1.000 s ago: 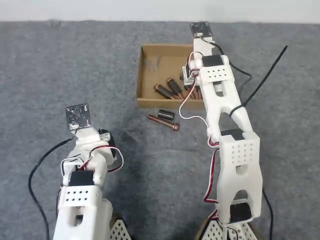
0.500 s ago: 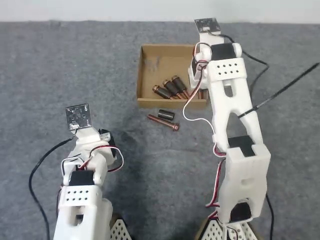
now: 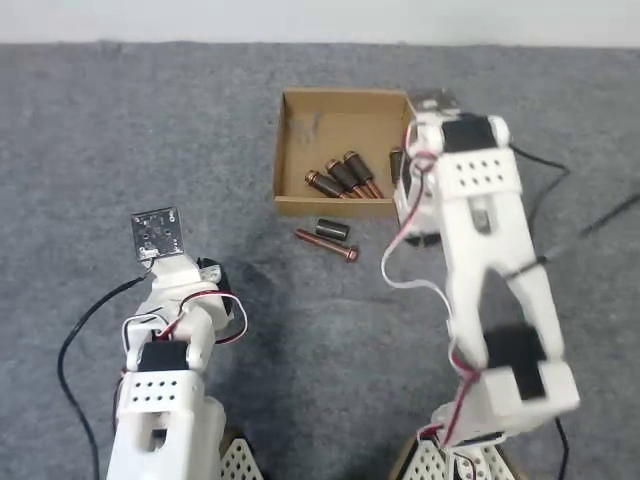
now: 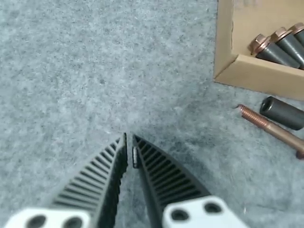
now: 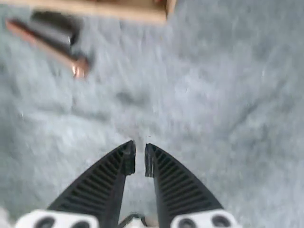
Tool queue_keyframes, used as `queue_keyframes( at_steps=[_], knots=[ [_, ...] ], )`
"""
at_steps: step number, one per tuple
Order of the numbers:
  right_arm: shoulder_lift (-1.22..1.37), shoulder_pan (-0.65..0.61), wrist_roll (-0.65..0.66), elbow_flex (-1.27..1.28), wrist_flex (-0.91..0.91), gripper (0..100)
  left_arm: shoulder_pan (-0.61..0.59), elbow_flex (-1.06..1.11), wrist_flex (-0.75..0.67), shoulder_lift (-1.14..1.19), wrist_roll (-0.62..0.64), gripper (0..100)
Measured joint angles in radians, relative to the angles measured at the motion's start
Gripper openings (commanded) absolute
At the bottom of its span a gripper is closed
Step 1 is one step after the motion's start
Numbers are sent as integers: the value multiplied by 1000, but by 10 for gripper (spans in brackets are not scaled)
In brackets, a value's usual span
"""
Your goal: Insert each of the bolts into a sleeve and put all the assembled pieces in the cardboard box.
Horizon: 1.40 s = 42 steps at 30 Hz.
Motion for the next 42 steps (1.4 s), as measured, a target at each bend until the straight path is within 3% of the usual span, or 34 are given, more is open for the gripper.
queue_keyframes(
  at_steps=[14, 19, 22, 26, 33, 39, 42],
  knots=[
    [-580, -48, 163, 543, -41, 6, -3, 0, 0, 0, 0, 15],
    [-758, -129, 173, 713, -129, 6, -3, 0, 12, 0, 0, 15],
    [-818, -195, 244, 784, -192, 6, -3, 0, 15, 0, 0, 15],
    [-821, -233, 384, 824, -298, 6, -3, 0, 15, 0, 0, 15],
    [-608, -241, 483, 818, -494, 6, -3, 0, 15, 0, 0, 15],
    [-334, -241, 532, 620, -516, 7, -3, 0, 15, 0, 0, 15],
    [-198, -241, 549, 476, -505, 56, 9, 0, 15, 0, -2, 15]
  ],
)
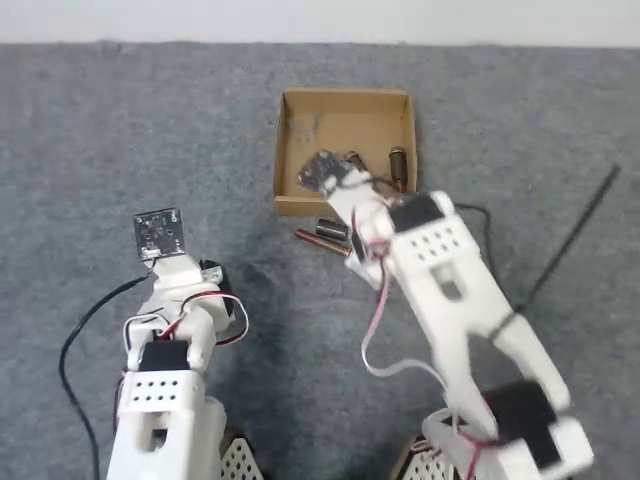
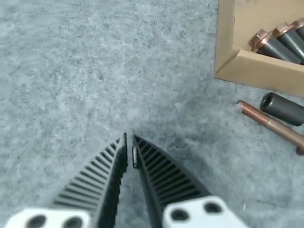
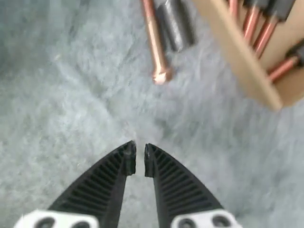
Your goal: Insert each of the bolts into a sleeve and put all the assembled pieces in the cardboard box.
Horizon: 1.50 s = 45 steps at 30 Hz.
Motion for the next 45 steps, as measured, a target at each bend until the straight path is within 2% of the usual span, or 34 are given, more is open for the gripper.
queue_keyframes(
  at_steps=[3, 9, 16, 24, 28, 45],
  knots=[
    [152, 0, 32, -153, 43, 90, -5, 0, 0, 0, 2, 15],
    [407, -2, 40, -434, 101, 63, -2, 0, 0, 0, 2, 15],
    [583, -37, 43, -591, 114, 63, -2, 0, -6, 0, 2, 16],
    [643, -43, 112, -609, 114, 66, -2, 0, -6, 0, 2, 16],
    [643, -51, 149, -609, 114, 111, -2, 0, -8, 0, -21, 16],
    [652, -48, 196, -611, 20, 113, 0, 0, -8, 0, -28, 16]
  ],
)
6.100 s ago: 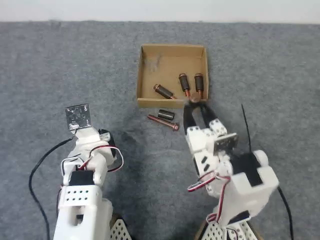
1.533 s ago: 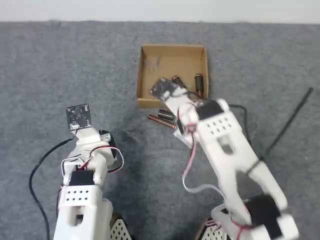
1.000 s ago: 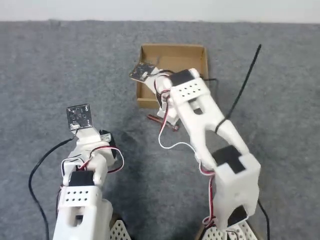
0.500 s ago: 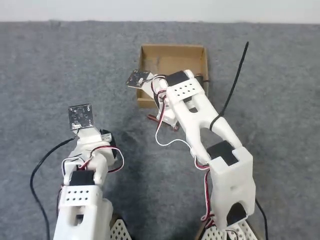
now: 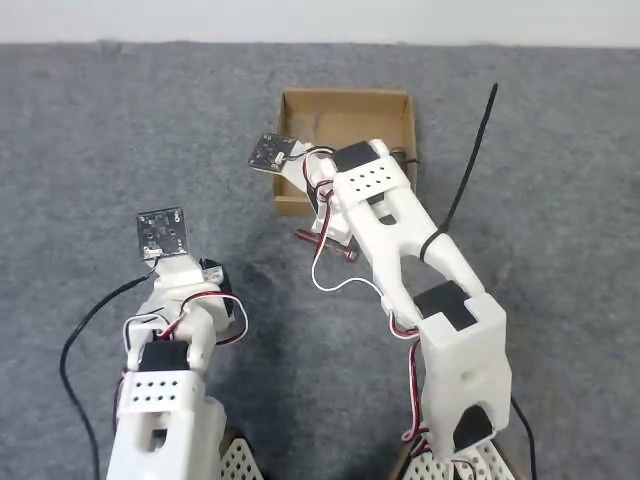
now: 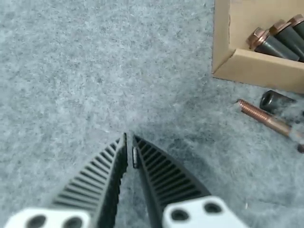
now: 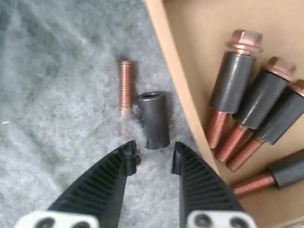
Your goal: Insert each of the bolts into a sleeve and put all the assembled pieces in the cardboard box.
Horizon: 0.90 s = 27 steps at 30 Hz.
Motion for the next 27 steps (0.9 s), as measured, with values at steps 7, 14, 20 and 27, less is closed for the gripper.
queue_keyframes(
  at_steps=[7, 14, 20, 27],
  knots=[
    [92, -3, 0, -8, -41, 112, -3, 0, 0, 0, -3, 16],
    [109, -5, 31, -12, -64, 105, -2, 0, 0, 0, -3, 16],
    [109, 2, 31, -12, -74, 17, -2, 0, 0, 0, -3, 16],
    [110, 2, -34, -21, -38, 7, -2, 0, 0, 0, -3, 16]
  ],
)
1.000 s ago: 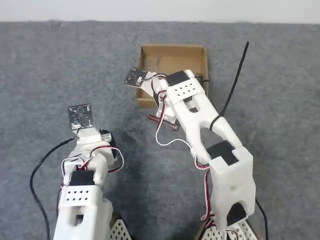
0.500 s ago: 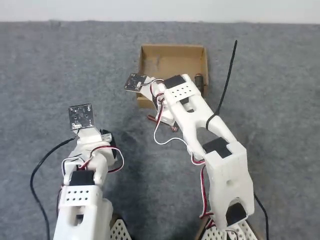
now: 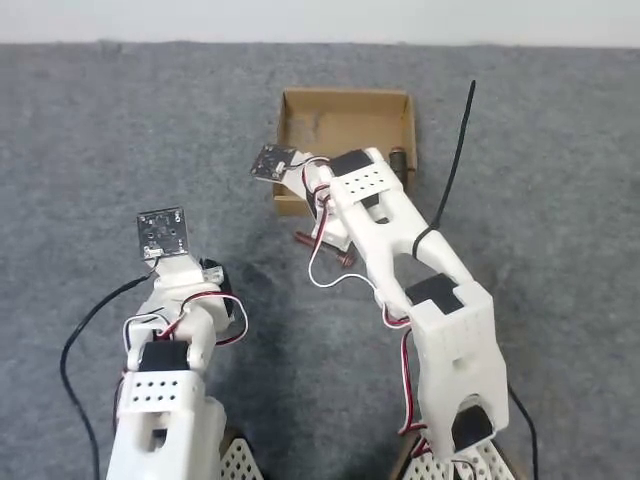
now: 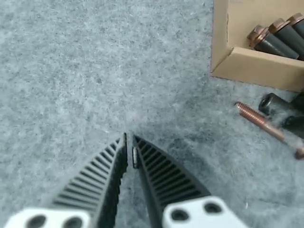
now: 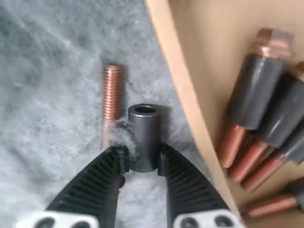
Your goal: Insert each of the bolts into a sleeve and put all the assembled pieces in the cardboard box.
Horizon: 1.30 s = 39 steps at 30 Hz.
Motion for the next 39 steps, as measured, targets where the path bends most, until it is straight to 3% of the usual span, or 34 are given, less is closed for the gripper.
queue_keyframes(
  at_steps=[15, 28, 39],
  knots=[
    [-140, 198, -480, 9, 241, 7, 0, 0, 0, 0, 0, 16],
    [-634, 347, -512, 621, 14, 7, 0, 0, 0, 0, 0, 16],
    [-1034, 621, -512, 1140, -161, 7, -2, 0, 0, 0, 0, 16]
  ],
)
